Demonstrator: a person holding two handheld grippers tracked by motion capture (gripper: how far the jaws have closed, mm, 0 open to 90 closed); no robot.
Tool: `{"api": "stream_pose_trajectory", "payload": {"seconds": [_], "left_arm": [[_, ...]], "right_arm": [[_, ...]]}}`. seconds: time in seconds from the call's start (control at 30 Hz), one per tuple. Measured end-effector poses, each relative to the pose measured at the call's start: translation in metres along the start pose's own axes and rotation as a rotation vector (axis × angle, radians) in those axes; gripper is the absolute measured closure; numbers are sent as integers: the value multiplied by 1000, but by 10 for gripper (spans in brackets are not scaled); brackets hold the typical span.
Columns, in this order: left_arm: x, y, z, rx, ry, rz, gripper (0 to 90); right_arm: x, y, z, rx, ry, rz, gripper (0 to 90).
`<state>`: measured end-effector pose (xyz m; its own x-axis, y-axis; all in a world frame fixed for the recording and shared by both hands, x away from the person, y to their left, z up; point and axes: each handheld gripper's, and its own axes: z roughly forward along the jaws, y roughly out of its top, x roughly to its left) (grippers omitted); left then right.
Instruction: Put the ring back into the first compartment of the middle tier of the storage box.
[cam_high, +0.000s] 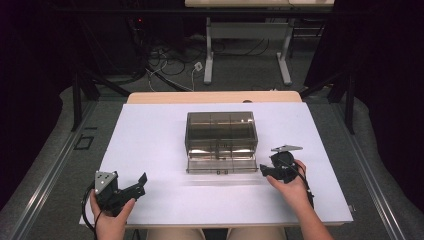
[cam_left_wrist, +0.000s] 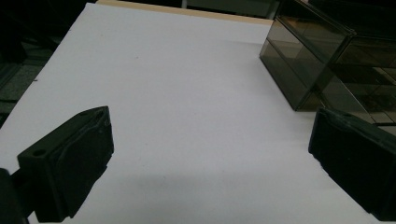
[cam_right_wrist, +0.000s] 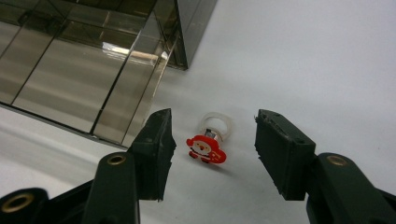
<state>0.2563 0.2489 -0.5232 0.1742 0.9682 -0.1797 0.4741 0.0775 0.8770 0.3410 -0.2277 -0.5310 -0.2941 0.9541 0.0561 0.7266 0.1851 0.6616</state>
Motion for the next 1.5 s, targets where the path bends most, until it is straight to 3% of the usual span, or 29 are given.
{"api": "stream_pose_trajectory", "payload": {"seconds": [0.93,1.5], "left_arm": [[2,0,1,5,-5,3,2],[2,0,1,10,-7,9,2]], "right_arm": [[2,-2,15,59,-16,-1,568],[4,-4,17,51,-8,3,668]]}}
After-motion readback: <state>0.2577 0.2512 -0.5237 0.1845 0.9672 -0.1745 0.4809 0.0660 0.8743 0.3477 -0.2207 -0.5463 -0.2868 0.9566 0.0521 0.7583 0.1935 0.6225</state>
